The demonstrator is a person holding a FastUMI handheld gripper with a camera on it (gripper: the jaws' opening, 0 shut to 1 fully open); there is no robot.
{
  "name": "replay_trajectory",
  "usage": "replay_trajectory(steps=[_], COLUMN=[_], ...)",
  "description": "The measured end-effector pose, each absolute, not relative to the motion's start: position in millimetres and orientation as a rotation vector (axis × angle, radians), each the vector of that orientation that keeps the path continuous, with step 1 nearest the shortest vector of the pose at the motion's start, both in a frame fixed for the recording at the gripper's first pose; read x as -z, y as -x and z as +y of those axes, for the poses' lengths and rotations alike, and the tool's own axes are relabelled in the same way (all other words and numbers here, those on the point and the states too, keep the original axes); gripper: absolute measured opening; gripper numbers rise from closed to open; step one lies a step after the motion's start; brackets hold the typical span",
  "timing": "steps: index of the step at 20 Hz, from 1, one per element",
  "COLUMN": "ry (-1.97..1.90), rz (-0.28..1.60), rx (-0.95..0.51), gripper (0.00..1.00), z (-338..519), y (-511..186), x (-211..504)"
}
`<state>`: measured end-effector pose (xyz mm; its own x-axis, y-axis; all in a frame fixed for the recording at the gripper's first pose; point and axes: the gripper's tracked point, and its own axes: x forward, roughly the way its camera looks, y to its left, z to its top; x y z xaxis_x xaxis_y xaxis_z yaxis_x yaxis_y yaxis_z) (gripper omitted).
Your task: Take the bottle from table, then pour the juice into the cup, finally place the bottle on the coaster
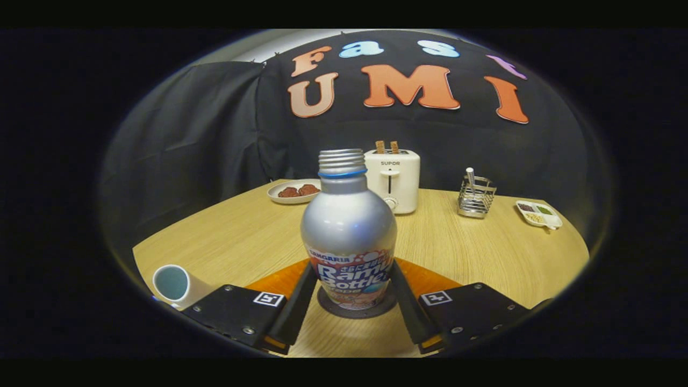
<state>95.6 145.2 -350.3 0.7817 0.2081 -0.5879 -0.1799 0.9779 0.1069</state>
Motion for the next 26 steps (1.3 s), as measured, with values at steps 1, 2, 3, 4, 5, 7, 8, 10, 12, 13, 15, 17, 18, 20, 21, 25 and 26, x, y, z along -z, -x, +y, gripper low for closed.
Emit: replay_trajectory(steps=[1,2,3,4,5,7,8,10,12,13,15,17,18,20,21,25,26], ry=[-0.043,-0.041,-0.042,-0.048,-0.054,-0.06,-0.059,-0.06,-0.062,-0.062,-0.052,-0.019,-0.002,0.026,0.039,0.03,0.016], rz=[0.64,0.638,0.633,0.63,0.623,0.588,0.564,0.505,0.44,0.402,0.315,0.235,0.2,0.129,0.093,0.008,0.005], rx=[-0.212,-0.216,-0.223,-0.225,-0.224,-0.222,-0.219,-0.215,-0.206,-0.194,-0.185,-0.16,-0.145,-0.128,-0.128,-0.092,-0.079], gripper=[0.78,0.8,0.8,0.83,0.88,0.97,0.97,0.97,0.97,0.97,0.97,0.97,0.97,0.97,0.97,0.97,0.97], z=[145,145,147,148,147,146,144,138,129,123,115,102,97,91,91,77,72], y=[-94,-94,-94,-93,-92,-91,-91,-90,-84,-82,-76,-67,-60,-42,-32,-6,-1], x=[350,349,347,345,340,325,315,291,264,249,217,186,173,150,139,103,98])
